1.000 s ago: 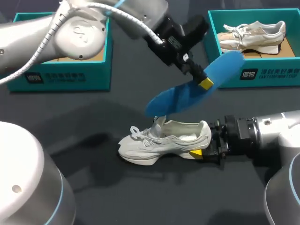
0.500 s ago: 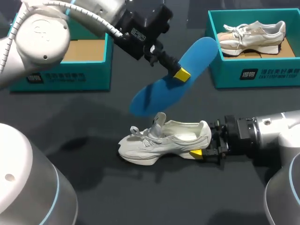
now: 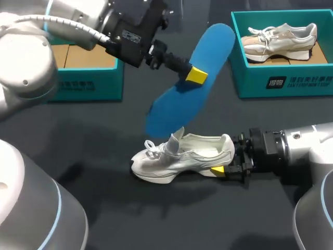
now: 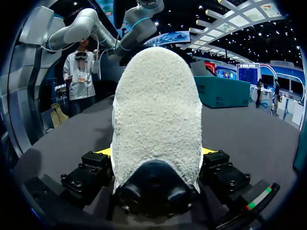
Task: Take the shoe out of the shoebox, open the shoe tongue, remove and reinsert the insole, then place the shoe into the shoebox
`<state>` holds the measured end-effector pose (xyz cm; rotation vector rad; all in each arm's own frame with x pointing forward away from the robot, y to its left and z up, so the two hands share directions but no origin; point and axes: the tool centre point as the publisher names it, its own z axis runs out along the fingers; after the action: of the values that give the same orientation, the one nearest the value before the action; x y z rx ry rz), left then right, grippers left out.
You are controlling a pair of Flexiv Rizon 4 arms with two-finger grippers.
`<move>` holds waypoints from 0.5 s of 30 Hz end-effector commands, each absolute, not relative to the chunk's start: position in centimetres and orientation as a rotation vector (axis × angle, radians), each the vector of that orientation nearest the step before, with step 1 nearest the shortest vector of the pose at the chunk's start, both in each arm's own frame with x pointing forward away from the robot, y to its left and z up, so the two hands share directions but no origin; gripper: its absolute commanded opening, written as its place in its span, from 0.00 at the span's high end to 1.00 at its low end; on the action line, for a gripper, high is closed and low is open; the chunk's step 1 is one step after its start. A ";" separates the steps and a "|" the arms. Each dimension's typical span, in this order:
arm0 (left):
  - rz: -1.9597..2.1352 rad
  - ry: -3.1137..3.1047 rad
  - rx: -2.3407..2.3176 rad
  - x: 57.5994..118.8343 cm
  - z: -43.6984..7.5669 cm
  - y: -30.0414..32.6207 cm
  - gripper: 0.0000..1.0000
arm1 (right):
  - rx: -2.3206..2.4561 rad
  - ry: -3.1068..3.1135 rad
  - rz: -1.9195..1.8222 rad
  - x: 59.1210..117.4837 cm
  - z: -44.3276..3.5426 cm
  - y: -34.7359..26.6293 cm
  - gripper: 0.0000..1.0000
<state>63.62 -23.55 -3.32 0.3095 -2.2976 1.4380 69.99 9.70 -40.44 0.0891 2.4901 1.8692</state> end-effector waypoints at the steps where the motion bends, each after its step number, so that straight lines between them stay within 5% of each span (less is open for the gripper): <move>1: 1.755 -2.121 0.466 60.5 -2.9 -20.2 1.00 | 0.090 2.495 1.862 69.9 -40.2 9.7 1.00; 15: 1.813 -1.994 0.503 59.3 -3.3 -19.9 1.00 | 0.090 2.495 1.862 69.9 -40.2 9.7 1.00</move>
<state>59.79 -20.40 -2.63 0.4445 -2.1208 1.6314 69.99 9.70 -40.44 0.0889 2.4901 1.8692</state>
